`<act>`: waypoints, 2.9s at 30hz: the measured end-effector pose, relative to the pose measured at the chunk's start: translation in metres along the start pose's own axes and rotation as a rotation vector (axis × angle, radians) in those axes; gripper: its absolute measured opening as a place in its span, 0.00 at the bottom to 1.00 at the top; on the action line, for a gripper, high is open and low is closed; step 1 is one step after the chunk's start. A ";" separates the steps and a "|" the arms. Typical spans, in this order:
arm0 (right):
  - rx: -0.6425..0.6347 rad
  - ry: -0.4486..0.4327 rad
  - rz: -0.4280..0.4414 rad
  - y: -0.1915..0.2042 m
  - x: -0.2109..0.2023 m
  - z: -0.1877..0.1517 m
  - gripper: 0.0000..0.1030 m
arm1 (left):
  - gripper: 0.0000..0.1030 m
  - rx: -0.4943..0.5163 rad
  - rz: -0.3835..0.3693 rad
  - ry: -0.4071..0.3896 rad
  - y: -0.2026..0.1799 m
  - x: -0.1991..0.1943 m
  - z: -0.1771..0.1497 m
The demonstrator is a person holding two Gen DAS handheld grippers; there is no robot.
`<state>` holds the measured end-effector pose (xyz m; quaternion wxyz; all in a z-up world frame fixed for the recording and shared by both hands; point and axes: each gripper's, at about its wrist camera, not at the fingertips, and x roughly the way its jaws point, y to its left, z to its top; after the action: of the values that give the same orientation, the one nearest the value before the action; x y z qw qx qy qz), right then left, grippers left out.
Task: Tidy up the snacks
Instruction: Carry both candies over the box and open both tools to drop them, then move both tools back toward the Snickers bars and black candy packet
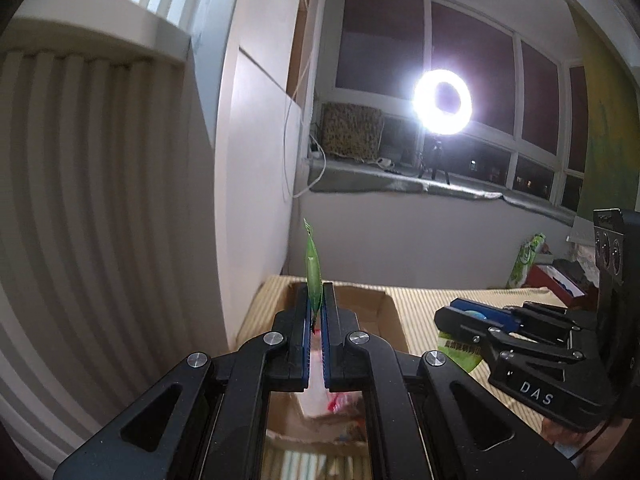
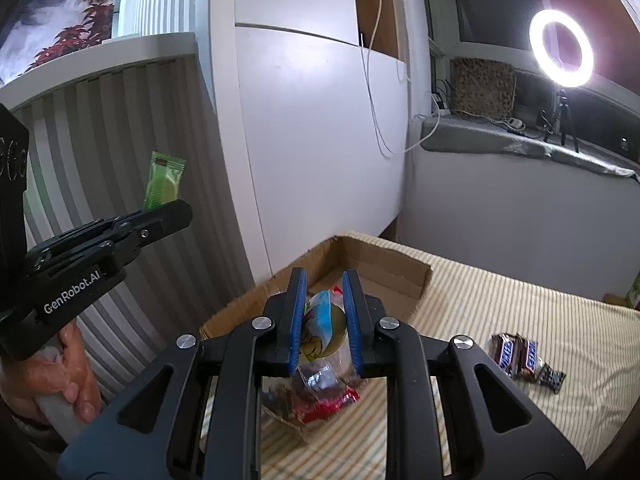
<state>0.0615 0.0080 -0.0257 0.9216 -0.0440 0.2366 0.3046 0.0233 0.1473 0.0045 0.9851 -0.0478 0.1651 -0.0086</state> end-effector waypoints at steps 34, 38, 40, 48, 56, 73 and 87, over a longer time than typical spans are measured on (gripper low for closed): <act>-0.043 -0.037 -0.116 -0.006 0.041 -0.026 1.00 | 0.74 0.020 0.074 0.190 0.005 0.059 -0.051; -0.047 -0.043 -0.165 -0.002 0.034 -0.023 1.00 | 0.77 0.044 0.106 0.165 0.006 0.044 -0.047; -0.045 -0.044 -0.172 -0.002 0.028 -0.023 1.00 | 0.77 0.052 0.120 0.163 0.005 0.042 -0.047; 0.018 -0.072 -0.201 -0.030 -0.007 -0.034 1.00 | 0.78 0.080 0.151 0.157 -0.008 0.039 -0.044; 0.144 -0.099 -0.310 -0.105 -0.065 -0.068 1.00 | 0.84 0.165 0.116 0.154 -0.070 0.045 -0.043; 0.272 -0.088 -0.490 -0.175 -0.156 -0.122 1.00 | 0.99 0.311 -0.079 0.195 -0.191 0.052 -0.060; 0.129 0.207 -0.328 -0.222 -0.071 -0.129 1.00 | 0.99 0.209 -0.177 0.305 -0.188 0.090 -0.076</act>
<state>0.0882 -0.2393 -0.1205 0.9305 -0.0540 0.3388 0.1284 0.0831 -0.0500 -0.0784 0.9436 0.0423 0.3058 -0.1195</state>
